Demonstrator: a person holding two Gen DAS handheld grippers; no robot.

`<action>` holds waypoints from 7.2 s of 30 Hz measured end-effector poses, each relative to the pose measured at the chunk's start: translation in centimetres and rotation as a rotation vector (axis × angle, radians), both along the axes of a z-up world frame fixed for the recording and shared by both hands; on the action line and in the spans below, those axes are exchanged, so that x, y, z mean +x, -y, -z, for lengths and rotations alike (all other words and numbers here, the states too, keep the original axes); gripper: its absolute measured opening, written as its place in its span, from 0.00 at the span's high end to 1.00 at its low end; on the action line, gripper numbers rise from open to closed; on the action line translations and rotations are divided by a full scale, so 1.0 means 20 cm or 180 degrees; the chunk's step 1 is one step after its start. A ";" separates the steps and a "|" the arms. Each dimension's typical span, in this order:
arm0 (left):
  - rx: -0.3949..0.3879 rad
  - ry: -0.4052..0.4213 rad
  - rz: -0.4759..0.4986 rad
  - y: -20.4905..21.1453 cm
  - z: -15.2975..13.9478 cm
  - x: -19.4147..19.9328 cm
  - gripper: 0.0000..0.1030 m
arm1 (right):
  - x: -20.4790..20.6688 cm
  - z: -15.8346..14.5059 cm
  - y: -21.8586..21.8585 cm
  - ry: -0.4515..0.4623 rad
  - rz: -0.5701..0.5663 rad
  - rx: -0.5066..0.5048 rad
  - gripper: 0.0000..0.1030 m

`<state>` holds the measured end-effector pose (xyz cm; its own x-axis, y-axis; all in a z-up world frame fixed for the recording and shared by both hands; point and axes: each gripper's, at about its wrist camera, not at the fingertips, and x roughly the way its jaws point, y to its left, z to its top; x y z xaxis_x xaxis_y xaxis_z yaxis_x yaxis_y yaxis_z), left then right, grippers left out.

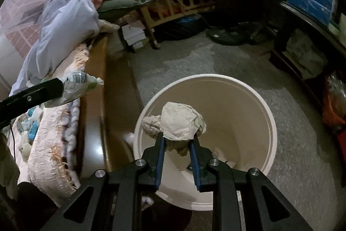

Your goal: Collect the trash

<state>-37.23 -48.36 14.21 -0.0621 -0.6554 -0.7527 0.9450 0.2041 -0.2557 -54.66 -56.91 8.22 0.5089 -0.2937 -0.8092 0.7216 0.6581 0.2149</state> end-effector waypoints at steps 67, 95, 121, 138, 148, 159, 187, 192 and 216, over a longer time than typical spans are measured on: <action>0.0550 0.0348 -0.2406 -1.76 0.07 1.01 0.55 | 1.19 -0.11 -1.05 -0.0006 -0.1807 0.0048 0.40; 0.0471 0.0063 -0.2305 -1.68 0.12 1.27 0.55 | 2.20 0.11 -1.22 -0.0302 -0.2571 0.0054 0.61; 0.0255 -0.0083 -0.2093 -1.44 0.13 1.37 0.82 | 1.55 -0.11 -0.92 0.0248 -0.2031 0.0092 0.64; 0.0017 0.0163 -0.1559 -1.12 -0.09 0.88 0.82 | 1.09 -0.19 -0.81 0.0263 -0.1631 -0.0023 0.64; 0.0006 0.0257 -0.1215 -0.88 -0.12 0.64 0.82 | 0.77 -0.21 -0.64 0.0253 -0.1244 -0.0059 0.64; 0.0032 0.0227 -0.0842 -0.57 -0.09 0.40 0.82 | 0.43 -0.19 -0.41 0.0213 -0.0795 -0.0068 0.64; 0.0136 -0.0030 -0.0281 -0.14 0.03 0.08 0.82 | -0.02 -0.04 -0.09 0.0127 -0.0174 0.0080 0.64; 0.0151 -0.0044 -0.0227 -0.08 0.04 0.03 0.82 | -0.06 0.00 -0.06 0.0111 -0.0118 0.0123 0.64; 0.0204 -0.0399 -0.0157 0.06 0.16 0.00 0.58 | -0.14 0.11 0.05 0.0071 0.0140 0.0257 0.50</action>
